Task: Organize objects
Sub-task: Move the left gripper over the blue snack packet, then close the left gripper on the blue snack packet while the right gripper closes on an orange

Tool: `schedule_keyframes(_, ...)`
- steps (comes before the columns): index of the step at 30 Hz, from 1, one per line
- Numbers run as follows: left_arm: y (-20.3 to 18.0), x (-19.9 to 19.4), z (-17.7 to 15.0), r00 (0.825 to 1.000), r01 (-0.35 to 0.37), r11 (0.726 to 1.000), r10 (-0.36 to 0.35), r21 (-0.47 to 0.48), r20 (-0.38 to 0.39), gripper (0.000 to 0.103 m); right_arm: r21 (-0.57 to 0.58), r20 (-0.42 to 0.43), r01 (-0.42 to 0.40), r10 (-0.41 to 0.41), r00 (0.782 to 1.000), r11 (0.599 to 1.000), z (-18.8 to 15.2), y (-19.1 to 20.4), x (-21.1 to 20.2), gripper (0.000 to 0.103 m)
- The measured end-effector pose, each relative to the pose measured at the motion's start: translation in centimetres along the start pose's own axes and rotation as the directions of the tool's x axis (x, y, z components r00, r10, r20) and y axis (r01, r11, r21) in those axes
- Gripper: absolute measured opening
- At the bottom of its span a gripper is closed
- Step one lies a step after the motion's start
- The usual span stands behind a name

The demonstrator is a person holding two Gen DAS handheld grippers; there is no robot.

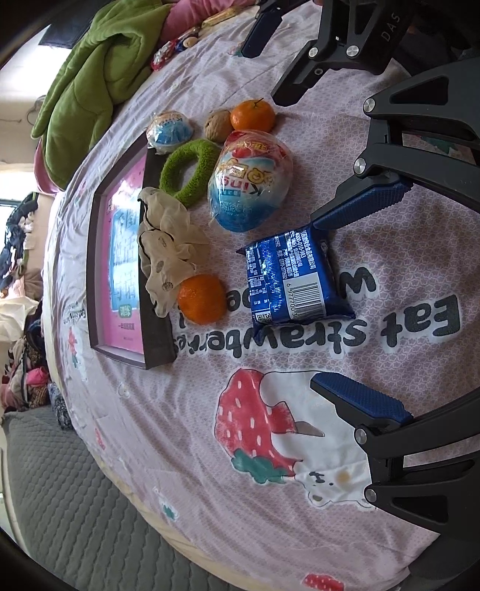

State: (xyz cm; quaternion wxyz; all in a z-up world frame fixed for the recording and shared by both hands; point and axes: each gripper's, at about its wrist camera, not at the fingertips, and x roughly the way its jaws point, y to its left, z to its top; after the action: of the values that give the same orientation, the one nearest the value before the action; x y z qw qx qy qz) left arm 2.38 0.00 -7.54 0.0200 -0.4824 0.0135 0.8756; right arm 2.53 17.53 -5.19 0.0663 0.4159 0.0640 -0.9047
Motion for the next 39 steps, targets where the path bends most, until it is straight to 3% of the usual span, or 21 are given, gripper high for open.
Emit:
schedule_keyframes(6, 0.1, 0.3, 0.3, 1.000, 0.023, 0.999, -0.023, -0.028, 0.005, 0.080, 0.022, -0.011, 0.006, -0.005, 1.000, 1.000, -0.2, -0.5, 0.9, 0.085)
schedule_keyframes(20, -0.3, 2.3, 1.4, 1.000, -0.004, 0.999, 0.004, -0.035, 0.003, 0.080, 0.023, -0.004, 0.015, -0.015, 1.000, 1.000, -0.1, -0.9, 2.1, 0.085)
schedule_keyframes(29, 0.3, 4.1, 1.9, 0.999, 0.028, 0.998, -0.029, -0.058, -0.017, 0.081, 0.026, -0.016, 0.021, -0.021, 1.000, 0.999, 0.1, -1.0, 3.8, 0.081)
schedule_keyframes(39, 0.4, 4.8, 2.0, 1.000, 0.023, 0.998, -0.023, -0.054, -0.004, 0.080, 0.018, -0.024, -0.017, 0.017, 1.000, 1.000, 0.0, 0.0, 4.7, 0.048)
